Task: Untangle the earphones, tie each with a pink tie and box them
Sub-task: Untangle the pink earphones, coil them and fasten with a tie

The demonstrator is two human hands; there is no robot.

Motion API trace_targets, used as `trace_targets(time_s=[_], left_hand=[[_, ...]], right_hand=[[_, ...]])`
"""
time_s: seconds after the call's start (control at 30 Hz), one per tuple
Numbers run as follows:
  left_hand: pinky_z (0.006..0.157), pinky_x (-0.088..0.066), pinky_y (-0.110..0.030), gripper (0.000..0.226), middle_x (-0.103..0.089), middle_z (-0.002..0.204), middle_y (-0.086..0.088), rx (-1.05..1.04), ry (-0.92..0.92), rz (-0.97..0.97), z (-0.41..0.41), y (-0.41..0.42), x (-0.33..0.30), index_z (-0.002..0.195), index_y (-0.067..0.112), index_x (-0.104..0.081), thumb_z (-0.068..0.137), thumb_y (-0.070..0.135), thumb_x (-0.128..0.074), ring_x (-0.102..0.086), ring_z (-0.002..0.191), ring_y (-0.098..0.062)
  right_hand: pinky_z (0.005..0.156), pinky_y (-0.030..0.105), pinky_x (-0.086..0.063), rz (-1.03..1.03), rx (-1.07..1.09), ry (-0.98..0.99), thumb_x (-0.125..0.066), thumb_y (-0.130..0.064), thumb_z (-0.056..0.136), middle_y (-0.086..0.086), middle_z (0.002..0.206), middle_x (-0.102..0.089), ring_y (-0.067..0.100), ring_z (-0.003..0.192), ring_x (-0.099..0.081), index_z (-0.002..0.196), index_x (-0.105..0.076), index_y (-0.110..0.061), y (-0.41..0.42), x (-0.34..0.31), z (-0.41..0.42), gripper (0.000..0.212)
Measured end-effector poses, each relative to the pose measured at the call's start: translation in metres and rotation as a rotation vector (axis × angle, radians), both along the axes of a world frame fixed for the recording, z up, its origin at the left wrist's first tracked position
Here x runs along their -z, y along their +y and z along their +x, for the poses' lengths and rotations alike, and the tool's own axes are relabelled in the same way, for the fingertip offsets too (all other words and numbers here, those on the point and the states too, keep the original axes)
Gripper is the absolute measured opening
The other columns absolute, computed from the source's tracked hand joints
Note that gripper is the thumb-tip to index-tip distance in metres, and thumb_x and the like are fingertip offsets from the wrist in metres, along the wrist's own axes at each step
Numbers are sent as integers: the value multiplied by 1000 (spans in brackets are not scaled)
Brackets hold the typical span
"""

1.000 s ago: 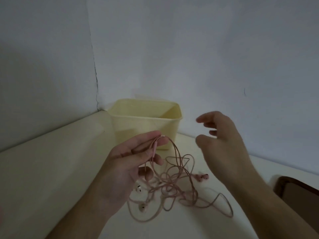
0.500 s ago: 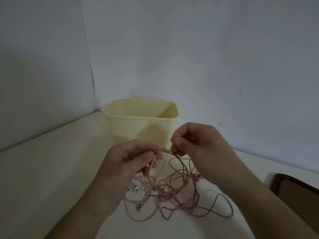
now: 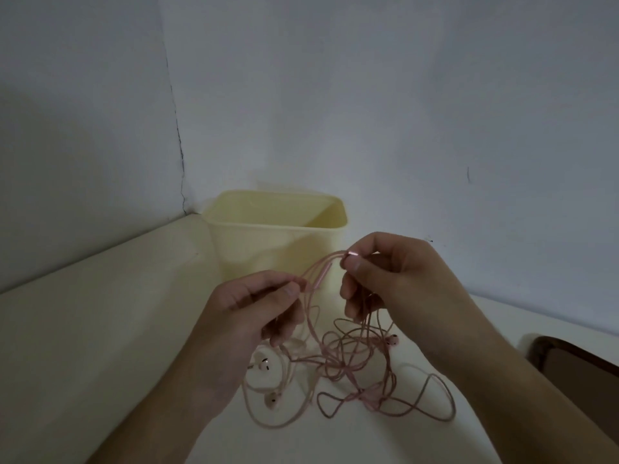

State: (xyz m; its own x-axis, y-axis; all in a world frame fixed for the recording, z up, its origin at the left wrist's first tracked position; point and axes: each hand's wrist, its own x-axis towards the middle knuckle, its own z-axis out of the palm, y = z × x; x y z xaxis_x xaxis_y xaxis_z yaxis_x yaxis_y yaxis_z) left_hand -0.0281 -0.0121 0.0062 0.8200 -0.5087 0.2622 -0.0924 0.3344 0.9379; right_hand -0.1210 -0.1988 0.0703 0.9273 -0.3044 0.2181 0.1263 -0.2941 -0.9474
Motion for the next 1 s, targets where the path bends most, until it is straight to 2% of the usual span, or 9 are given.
trace_targets(time_s=[0.13,0.2,0.27,0.33,0.43,0.57,0.77,0.9,1.0], left_hand=[[64,-42,-30,24,-56,67,-12,-48,-53,61,1,0,2,96,4,-79,82,22,-71,-50,63,-23],[81,-50,-27,32,-71,88,-3,-158,-100,94,1,-2,4,107,16,-77,76,25,-78,-66,85,-18],[94,-48,-31,48,-69,107,5,-371,-239,151,0,-3,8,114,24,-68,70,37,-83,-65,105,-19],[91,-46,-35,45,-61,98,3,-491,-368,130,-1,-2,9,111,21,-63,73,39,-81,-59,98,-24],[82,-54,-35,28,-70,85,-3,-329,-393,78,-10,-3,4,99,18,-73,79,37,-80,-65,86,-27],[72,-55,-23,10,-76,76,-8,-178,-266,45,-19,-8,-2,85,16,-81,89,25,-79,-70,74,-15],[65,-51,-30,29,-61,70,-18,41,0,-127,-9,-3,-2,90,-1,-78,91,22,-61,-57,66,-27],[67,-43,-37,23,-51,68,-12,149,106,-193,-7,-1,-2,78,1,-68,87,21,-62,-50,66,-26],[65,-45,-35,25,-36,68,-5,185,118,-265,-1,3,-2,76,8,-56,85,23,-74,-40,60,-20]], right_hand=[[56,39,-44,87,32,-70,-60,-8,105,10,63,-61,26,52,-52,94,-62,4,-1,-3,-1,16],[53,37,-39,145,48,-92,-61,-7,104,6,60,-54,24,50,-45,95,-62,4,-2,-3,-1,14],[52,36,-38,159,42,-98,-62,-8,103,6,60,-52,24,50,-44,95,-63,3,-1,-3,0,14],[54,37,-41,137,23,-99,-63,-8,103,8,62,-54,25,52,-48,94,-63,3,1,-2,-1,14],[53,39,-49,124,-24,-92,-65,-5,102,12,67,-60,28,54,-56,89,-65,2,6,0,-1,14],[58,37,-55,133,-66,-52,-64,-4,101,14,73,-66,29,60,-63,88,-68,5,9,2,-1,16],[61,36,-57,121,10,-21,-58,-6,104,14,70,-65,26,61,-63,84,-71,2,7,3,0,25],[61,38,-51,32,86,9,-64,-14,102,3,58,-53,20,54,-52,80,-76,-10,2,8,4,26],[55,35,-44,56,48,-30,-71,-7,97,4,62,-45,17,52,-42,81,-77,-12,-4,0,1,18]])
